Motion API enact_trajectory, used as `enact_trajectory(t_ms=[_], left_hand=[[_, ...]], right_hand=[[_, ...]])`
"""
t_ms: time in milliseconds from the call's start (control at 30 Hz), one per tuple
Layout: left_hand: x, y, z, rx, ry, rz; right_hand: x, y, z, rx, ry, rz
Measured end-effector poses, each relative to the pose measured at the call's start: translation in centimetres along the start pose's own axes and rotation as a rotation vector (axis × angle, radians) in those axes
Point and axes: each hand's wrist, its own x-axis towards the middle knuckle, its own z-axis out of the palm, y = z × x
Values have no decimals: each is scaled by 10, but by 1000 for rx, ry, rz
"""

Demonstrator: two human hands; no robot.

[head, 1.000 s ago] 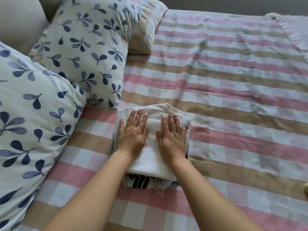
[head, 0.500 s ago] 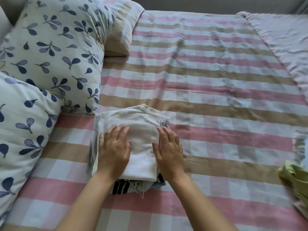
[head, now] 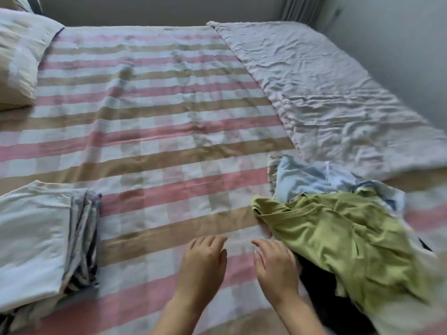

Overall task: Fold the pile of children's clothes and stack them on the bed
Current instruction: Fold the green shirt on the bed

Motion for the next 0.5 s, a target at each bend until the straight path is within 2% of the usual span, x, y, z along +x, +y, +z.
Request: enact_trajectory(t_ms=[133, 300, 400, 500], left_hand=[[24, 65, 57, -68, -134, 72], [53, 119, 126, -202, -163, 44], [63, 148, 154, -381, -163, -58], [70, 167, 170, -591, -167, -251]], right_hand=[[6, 78, -39, -9, 33, 79], [23, 157, -64, -76, 168, 162], [38, 189, -64, -162, 123, 251], [50, 206, -61, -174, 95, 360]])
